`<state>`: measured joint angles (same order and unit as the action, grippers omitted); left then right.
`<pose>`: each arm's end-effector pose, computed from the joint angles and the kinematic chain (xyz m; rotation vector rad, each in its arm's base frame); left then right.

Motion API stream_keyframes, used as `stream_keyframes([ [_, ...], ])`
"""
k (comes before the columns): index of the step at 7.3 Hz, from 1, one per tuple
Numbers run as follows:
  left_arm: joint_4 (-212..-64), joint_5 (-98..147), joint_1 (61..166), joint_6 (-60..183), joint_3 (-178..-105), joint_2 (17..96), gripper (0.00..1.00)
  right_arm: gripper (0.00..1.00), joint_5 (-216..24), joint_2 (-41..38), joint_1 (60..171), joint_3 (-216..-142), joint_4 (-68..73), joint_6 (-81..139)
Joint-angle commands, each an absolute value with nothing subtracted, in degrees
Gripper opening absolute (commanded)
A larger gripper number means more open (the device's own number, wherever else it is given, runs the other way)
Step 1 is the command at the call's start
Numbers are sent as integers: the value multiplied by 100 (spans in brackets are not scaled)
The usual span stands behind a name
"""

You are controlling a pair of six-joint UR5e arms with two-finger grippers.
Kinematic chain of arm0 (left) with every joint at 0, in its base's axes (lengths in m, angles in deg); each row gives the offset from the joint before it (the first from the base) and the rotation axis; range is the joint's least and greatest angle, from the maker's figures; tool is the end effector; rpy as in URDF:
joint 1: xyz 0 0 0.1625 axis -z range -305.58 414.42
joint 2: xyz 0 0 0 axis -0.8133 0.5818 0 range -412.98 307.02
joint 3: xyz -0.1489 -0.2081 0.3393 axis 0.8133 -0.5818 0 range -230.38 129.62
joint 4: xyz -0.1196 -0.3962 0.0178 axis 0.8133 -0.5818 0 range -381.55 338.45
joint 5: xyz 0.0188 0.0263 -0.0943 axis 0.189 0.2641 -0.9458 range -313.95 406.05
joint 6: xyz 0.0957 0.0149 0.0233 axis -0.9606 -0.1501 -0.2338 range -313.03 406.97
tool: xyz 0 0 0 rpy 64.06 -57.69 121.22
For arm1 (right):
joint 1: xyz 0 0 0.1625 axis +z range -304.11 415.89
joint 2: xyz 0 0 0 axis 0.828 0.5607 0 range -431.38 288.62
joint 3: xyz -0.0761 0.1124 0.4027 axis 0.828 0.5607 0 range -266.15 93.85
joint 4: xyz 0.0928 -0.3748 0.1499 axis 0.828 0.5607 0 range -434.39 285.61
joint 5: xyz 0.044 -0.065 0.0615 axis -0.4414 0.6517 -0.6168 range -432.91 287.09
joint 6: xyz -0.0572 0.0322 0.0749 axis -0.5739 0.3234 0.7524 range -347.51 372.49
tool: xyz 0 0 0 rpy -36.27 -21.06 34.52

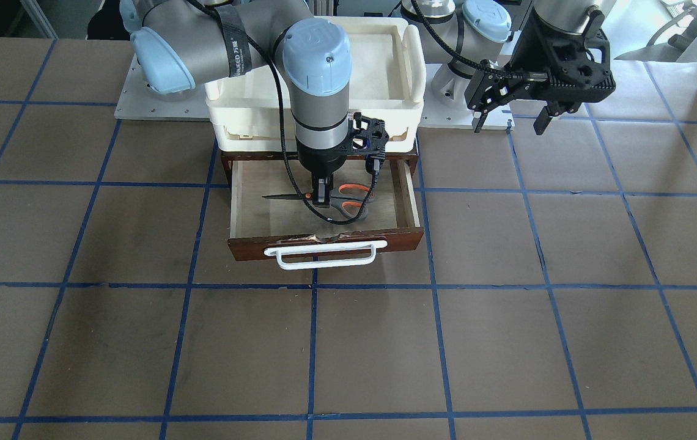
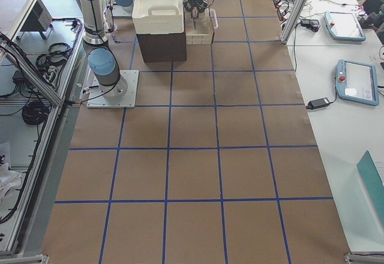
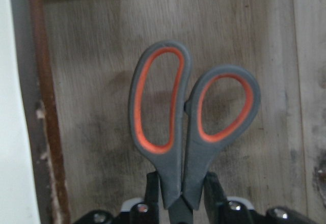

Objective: Put scissors in drawer and close it
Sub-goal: 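Lower the scissors into the open drawer and open the right gripper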

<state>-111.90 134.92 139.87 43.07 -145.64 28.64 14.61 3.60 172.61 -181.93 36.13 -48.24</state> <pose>-0.1003 -0.4434 0.5096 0.0169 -3.1245 0.0775 0.3819 -0.4526 0.3337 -2.1416 2.2394 -0.0123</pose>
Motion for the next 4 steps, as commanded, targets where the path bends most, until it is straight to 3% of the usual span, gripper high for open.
stream_keyframes([
  [1, -11217, 13535, 13950, 4310, -14565, 2946, 100, 0, 1472, 272, 17261, -18204, 3758, -4798],
  [4, -11252, 13535, 13757, 4310, -14556, 2946, 100, 0, 1472, 202, 17261, -18204, 3793, -4780],
])
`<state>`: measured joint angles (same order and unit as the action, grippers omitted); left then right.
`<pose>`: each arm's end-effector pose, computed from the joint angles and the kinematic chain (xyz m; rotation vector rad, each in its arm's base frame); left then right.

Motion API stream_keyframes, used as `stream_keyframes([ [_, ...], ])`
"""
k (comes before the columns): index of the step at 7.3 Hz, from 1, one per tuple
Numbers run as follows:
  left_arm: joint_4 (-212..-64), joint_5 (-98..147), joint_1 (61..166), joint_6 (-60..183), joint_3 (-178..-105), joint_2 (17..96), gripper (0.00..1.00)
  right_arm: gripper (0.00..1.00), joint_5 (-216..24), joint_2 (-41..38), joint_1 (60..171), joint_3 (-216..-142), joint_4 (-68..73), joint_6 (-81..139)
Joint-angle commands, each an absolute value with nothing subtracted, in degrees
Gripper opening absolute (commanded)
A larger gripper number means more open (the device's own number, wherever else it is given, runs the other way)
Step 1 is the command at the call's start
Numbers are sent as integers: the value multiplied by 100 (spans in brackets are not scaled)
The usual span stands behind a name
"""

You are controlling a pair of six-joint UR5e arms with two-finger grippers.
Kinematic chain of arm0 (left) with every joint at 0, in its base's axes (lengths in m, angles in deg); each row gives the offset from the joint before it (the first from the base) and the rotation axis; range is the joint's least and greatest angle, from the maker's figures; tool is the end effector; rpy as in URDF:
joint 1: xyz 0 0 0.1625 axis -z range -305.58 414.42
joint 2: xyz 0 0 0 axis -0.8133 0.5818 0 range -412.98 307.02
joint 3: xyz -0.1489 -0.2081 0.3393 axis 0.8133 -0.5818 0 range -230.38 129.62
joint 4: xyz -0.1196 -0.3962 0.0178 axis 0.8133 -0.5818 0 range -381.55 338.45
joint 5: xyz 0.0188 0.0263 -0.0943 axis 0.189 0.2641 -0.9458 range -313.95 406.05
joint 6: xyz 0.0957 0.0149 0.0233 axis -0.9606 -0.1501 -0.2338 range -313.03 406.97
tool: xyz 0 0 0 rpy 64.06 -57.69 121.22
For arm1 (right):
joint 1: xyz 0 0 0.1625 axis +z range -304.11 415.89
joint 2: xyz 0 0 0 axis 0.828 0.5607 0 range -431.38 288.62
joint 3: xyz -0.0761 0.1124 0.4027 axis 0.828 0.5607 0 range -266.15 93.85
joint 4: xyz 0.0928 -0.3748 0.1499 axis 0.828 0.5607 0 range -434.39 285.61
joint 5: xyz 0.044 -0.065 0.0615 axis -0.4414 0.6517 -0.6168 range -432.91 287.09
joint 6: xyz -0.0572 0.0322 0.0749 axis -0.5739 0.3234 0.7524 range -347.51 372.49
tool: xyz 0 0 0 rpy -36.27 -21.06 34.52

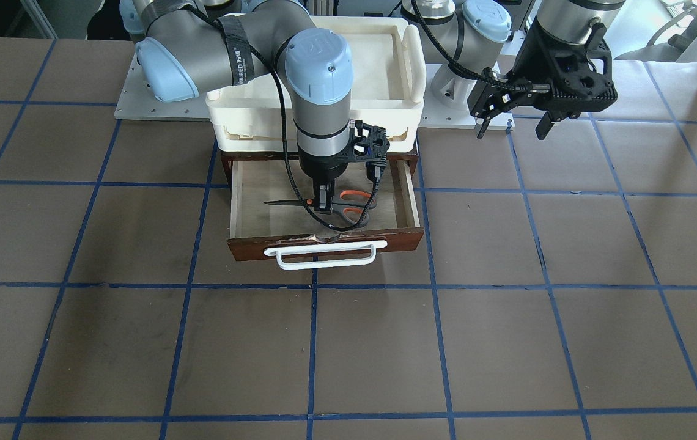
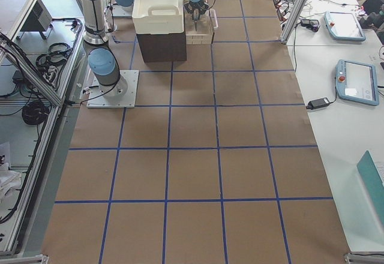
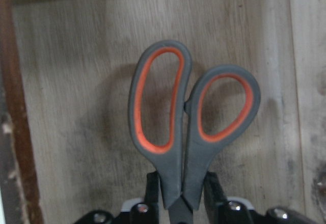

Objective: Put scissors in drawer and close it
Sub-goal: 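Lower the scissors into the open drawer and open the right gripper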

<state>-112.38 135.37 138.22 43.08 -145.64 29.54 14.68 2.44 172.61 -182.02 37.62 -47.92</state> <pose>-0.0862 -0.4506 0.5018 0.0628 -3.1310 0.0394 0.3843 -0.4576 0.3238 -2.1370 2.2470 -0.0178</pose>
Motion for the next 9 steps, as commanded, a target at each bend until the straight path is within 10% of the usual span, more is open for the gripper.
stream_keyframes([
  [1, -11261, 13544, 13756, 4310, -14565, 2946, 100, 0, 1489, 123, 17261, -18204, 3863, -4780],
  [4, -11252, 13904, 13756, 4301, -14574, 2929, 100, 2, 1472, 105, 17261, -18213, 3864, -4763],
  [7, -11252, 13913, 13756, 4222, -14574, 2964, 100, 59, 1437, -1, 17270, -18213, 3882, -4605],
  [8, -11243, 13904, 13756, 4213, -14565, 2981, 100, 94, 1419, -1, 17270, -18213, 3873, -4517],
  [9, -11243, 13904, 13756, 4213, -14565, 2955, 100, 99, 1393, 43, 17270, -18196, 3864, -4525],
])
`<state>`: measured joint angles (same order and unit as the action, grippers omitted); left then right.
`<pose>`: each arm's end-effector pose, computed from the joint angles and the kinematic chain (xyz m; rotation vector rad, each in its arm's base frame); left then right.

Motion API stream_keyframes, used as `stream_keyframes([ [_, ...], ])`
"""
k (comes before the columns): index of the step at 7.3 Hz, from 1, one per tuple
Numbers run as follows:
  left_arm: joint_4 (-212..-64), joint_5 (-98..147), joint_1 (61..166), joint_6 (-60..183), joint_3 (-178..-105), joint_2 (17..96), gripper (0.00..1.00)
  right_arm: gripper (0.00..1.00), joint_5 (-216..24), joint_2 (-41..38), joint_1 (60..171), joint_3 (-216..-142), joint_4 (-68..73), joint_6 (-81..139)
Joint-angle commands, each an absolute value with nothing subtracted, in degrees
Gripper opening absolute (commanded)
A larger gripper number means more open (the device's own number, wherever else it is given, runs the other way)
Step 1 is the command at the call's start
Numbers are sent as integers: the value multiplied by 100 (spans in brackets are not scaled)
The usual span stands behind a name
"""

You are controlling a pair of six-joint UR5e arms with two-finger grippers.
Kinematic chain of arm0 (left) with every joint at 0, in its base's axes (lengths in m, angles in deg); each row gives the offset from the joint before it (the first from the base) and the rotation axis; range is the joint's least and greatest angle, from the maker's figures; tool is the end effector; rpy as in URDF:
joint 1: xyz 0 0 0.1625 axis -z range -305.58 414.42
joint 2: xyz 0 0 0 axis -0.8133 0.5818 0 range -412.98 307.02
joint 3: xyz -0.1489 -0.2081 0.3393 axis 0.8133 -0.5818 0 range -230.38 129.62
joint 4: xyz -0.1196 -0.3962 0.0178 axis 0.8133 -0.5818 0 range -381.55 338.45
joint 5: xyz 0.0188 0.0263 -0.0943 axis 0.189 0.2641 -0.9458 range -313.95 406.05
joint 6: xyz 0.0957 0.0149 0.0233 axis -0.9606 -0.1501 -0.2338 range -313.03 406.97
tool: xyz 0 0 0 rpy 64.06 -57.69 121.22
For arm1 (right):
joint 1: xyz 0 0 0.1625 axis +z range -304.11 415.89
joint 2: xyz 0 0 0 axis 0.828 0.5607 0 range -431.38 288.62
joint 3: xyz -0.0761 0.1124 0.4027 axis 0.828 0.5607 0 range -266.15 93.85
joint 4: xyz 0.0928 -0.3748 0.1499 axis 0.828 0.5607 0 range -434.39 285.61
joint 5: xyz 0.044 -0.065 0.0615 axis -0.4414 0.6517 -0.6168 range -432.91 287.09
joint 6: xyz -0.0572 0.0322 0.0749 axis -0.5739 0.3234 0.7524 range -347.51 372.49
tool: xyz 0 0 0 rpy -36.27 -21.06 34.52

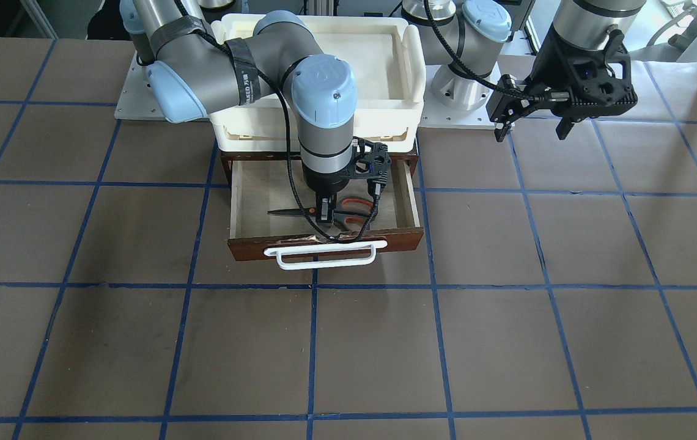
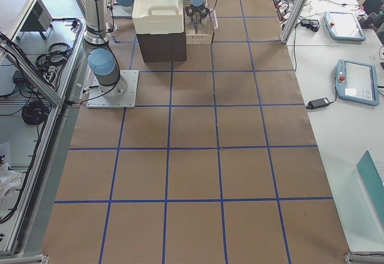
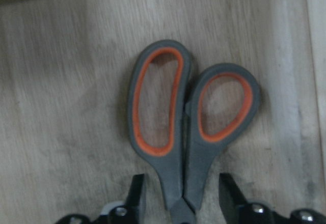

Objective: Put scissors in drawer and close it
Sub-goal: 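Lower the scissors into the open drawer and open the right gripper, then raise the right gripper from the drawer while the left gripper approaches the handle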

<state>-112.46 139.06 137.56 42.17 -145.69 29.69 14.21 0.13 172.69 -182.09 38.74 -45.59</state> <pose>-0.0745 -0.4515 0.5002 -0.0562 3.0868 -0.0214 0.3891 -0.4636 0.3016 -2.0824 2.2787 0.0129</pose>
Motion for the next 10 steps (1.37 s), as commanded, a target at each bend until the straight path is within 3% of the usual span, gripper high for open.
stream_keyframes([
  [1, -11235, 13904, 13756, 4204, -14556, 2938, 100, 100, 1410, 78, 17270, -18161, 3812, -4525],
  [6, -11173, 13851, 13756, 4222, -14530, 3016, 100, 100, 1383, 552, 16912, -17326, 2493, -4604],
  [10, -10676, 13546, 13826, 4670, -14477, 3279, 100, 100, 1384, 1499, 15130, -17299, 1791, -4499],
])
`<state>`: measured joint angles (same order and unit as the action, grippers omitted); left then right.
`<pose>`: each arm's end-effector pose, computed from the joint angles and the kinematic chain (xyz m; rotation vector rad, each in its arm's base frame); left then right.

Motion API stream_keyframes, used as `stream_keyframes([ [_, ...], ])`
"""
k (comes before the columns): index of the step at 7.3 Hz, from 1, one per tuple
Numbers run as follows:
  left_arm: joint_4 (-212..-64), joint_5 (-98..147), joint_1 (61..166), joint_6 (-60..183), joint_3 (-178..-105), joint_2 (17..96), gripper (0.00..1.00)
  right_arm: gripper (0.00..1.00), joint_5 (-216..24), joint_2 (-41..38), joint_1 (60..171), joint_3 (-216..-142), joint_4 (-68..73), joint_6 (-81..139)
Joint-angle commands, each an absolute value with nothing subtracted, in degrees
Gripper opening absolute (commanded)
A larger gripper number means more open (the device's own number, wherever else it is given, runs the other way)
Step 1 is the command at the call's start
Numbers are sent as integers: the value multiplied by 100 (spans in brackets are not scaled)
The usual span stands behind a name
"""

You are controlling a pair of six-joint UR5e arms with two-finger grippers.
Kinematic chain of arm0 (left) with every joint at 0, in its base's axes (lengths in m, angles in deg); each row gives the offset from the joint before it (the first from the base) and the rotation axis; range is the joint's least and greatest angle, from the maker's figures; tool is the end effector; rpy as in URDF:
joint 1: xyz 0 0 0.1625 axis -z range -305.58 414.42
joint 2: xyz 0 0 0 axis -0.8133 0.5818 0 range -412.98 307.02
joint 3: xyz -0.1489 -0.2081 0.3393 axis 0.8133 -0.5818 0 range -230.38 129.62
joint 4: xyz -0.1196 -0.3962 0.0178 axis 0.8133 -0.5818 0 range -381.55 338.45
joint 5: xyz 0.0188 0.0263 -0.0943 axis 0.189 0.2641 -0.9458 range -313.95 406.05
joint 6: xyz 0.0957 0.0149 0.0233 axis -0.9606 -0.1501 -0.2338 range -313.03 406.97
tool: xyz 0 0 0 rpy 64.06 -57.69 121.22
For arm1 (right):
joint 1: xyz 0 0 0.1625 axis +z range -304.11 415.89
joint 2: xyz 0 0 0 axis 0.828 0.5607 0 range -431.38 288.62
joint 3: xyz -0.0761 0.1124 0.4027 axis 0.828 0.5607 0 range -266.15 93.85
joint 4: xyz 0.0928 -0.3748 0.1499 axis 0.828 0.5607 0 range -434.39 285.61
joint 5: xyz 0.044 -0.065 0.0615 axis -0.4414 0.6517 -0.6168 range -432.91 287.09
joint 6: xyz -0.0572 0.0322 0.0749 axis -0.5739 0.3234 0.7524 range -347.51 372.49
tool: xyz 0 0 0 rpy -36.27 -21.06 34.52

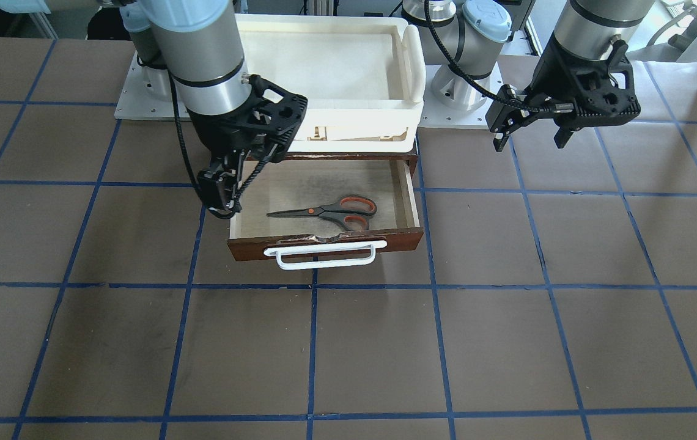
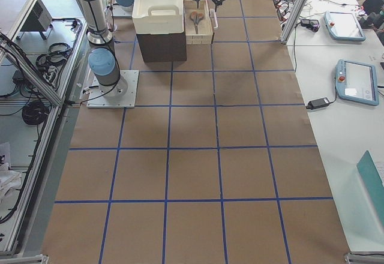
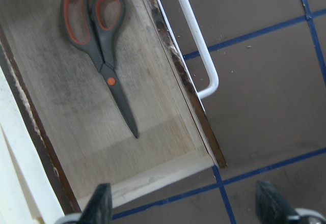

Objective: Put scissors in drawer and close it
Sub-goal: 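Raise the right gripper from the drawer while the left gripper approaches the handle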

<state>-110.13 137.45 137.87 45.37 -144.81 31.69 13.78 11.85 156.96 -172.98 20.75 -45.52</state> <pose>-0.0778 -0.4683 0.4963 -0.1352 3.1108 -0.0601 0.2409 -0.5070 0.4631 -1.7576 2.5515 -0.0738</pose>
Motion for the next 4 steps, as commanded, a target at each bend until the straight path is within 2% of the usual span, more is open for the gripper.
stream_keyframes([
  [1, -10533, 13239, 13888, 4983, -14477, 3411, 100, 100, 1393, 1641, 14699, -17308, 1694, -4055],
  [4, -9776, 13306, 14624, 5537, -14093, 4200, 100, 100, 1314, 2404, 14546, -17614, 1437, -1900],
])
